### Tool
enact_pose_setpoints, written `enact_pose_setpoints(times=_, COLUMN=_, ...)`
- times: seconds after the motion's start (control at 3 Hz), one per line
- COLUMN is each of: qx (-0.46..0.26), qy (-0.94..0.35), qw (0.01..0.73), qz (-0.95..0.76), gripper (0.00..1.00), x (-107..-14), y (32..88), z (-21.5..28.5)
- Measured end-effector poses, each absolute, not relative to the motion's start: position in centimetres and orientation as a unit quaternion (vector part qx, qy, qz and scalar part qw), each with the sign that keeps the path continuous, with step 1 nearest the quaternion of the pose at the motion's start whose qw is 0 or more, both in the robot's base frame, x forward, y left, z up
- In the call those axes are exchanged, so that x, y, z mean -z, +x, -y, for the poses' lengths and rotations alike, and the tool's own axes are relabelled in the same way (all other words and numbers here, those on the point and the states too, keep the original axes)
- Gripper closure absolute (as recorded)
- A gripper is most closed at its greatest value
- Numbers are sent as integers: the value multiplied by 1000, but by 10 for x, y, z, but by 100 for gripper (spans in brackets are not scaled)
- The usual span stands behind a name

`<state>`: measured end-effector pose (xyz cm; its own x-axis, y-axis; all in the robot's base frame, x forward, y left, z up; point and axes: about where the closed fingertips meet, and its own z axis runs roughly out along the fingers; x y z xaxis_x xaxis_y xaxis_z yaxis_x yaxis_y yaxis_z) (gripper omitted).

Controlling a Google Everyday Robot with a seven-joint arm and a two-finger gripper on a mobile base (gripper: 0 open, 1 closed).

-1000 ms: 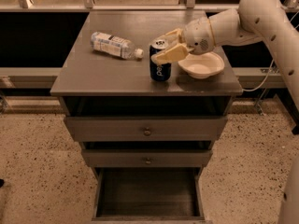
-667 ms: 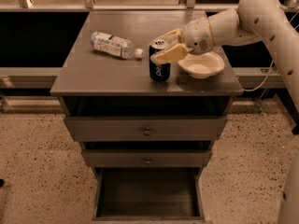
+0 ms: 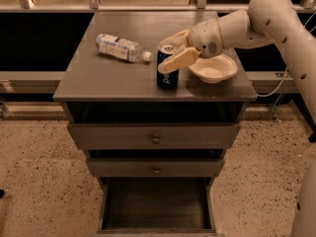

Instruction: Pick pepsi can from bottom drawer and place on counter

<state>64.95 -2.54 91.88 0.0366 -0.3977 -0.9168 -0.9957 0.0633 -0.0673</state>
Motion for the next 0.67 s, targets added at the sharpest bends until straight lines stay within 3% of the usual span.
enact_pose_setpoints(times=0.67, qx=-343, qy=-600, qw=431, qz=-580, gripper=0, x=-938, y=644, z=29)
